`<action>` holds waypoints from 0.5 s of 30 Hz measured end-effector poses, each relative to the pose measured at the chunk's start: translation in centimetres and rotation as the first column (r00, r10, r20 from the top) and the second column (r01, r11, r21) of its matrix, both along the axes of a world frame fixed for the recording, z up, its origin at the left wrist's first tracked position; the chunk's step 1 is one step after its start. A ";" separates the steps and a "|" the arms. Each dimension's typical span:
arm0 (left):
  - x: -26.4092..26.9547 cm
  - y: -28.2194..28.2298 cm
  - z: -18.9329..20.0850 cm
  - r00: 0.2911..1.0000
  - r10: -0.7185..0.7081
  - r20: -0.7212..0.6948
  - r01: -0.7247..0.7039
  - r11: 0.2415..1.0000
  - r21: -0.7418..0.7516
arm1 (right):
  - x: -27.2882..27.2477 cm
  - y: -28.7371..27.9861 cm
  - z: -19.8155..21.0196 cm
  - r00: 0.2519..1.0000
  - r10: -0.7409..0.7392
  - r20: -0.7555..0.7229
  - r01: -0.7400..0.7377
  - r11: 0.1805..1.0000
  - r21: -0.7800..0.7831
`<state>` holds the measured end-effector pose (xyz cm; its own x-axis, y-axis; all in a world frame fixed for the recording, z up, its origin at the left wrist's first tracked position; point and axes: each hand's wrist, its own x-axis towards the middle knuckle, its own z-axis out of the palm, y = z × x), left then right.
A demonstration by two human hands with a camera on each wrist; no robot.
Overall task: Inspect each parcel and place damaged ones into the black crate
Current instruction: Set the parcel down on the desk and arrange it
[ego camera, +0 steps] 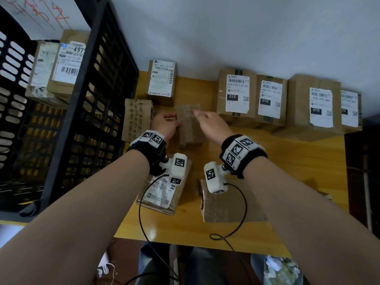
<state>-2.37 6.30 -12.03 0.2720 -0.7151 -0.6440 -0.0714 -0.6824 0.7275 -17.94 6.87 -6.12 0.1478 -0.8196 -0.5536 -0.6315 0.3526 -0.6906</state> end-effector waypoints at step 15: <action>0.2 0.5 -0.2 0.989 0.045 -0.141 -0.036 0.997 0.062 | 2.2 -1.6 -1.5 0.958 0.254 -0.132 -0.224 0.952 0.208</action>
